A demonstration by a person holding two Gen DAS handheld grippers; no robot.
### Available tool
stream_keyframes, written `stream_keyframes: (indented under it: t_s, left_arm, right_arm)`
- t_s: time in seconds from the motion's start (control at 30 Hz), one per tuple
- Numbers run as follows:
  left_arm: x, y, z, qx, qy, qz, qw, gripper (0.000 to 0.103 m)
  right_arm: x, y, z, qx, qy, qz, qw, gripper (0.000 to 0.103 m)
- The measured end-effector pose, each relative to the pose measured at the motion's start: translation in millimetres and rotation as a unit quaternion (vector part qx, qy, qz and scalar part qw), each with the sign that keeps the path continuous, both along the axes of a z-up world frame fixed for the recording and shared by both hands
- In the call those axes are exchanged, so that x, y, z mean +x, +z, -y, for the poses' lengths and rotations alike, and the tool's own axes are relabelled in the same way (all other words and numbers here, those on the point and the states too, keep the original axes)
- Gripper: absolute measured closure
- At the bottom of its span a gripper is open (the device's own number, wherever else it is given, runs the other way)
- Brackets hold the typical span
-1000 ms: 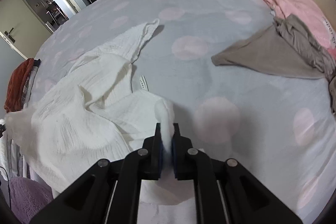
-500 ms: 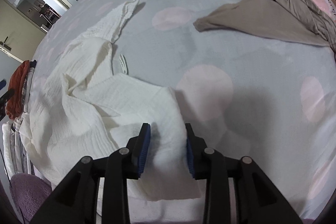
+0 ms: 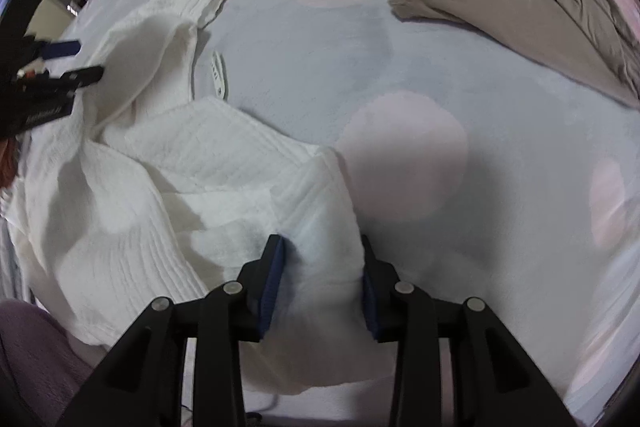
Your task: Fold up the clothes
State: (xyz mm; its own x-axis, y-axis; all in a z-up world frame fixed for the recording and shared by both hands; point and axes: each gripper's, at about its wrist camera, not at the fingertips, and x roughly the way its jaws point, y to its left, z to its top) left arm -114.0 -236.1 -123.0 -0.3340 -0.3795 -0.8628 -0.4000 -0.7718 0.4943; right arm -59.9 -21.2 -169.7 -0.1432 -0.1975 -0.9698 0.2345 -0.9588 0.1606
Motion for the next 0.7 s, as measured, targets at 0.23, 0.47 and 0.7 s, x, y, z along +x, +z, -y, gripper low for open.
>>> stream_keyframes:
  t_s: [0.23,0.47,0.7]
  left_arm:
    - [-8,-23,-3,-0.007,0.007,0.005,0.9999,0.055]
    - [5,-27,-17,-0.007,0.000,-0.003,1.0000,0.092]
    - [19,2,-2,0.026,0.051,-0.051,0.9970,0.097]
  right_arm:
    - [1,1,7,0.019,0.016,-0.009,1.000,0.070]
    - [2,6,10,0.024,0.024,-0.023,0.999,0.080]
    - [5,17,9,0.019,0.020,-0.047,0.999,0.093]
